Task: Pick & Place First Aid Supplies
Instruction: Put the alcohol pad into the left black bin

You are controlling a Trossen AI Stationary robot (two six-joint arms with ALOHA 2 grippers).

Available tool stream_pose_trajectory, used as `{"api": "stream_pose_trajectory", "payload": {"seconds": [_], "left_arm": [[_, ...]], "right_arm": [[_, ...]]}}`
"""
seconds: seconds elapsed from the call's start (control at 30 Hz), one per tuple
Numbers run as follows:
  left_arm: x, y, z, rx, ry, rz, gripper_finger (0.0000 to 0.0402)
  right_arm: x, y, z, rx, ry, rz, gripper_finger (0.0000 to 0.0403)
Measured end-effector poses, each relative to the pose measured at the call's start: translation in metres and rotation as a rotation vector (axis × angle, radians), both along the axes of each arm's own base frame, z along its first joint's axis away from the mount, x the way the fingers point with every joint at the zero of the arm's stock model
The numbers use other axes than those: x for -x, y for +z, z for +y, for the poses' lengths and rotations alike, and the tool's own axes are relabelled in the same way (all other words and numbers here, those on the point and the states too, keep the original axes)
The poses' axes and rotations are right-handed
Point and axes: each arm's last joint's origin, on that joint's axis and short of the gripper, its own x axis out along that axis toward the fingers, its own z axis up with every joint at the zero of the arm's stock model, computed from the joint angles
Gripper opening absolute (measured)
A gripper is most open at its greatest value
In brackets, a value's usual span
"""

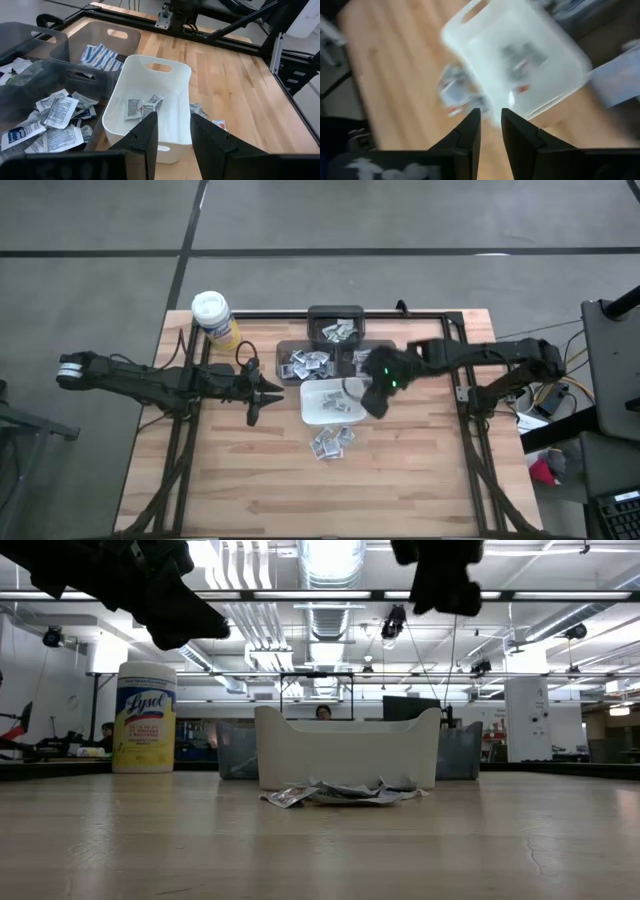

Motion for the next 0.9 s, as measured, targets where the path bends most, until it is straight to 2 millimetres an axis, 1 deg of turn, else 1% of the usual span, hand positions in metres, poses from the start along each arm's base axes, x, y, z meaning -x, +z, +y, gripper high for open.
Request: {"api": "stream_pose_trajectory", "payload": {"seconds": [0.17, 0.33, 0.47, 0.63, 0.77, 0.9], "left_arm": [[0.0, 0.0, 0.0, -0.008, -0.002, 0.0, 0.0108], [0.0, 0.0, 0.0, -0.008, -0.003, 0.0, 0.0108], [0.0, 0.0, 0.0, -0.003, -0.001, 0.0, 0.0108], [0.0, 0.0, 0.0, 0.0, 0.001, 0.0, 0.0108], [0.0, 0.0, 0.0, 0.0, 0.001, 0.0, 0.0108], [0.0, 0.0, 0.0, 0.001, 0.001, 0.001, 0.0108]], "right_arm": [[0.001, -0.001, 0.045, -0.101, -0.013, 0.032, 0.0068], [0.001, -0.009, 0.076, -0.158, -0.072, 0.077, 0.0068], [-0.001, -0.017, 0.091, -0.197, -0.154, 0.122, 0.0068], [-0.007, -0.029, 0.102, -0.253, -0.265, 0.174, 0.0068], [-0.014, -0.045, 0.113, -0.25, -0.406, 0.205, 0.0068], [-0.024, -0.068, 0.125, -0.223, -0.509, 0.226, 0.0068]]}}
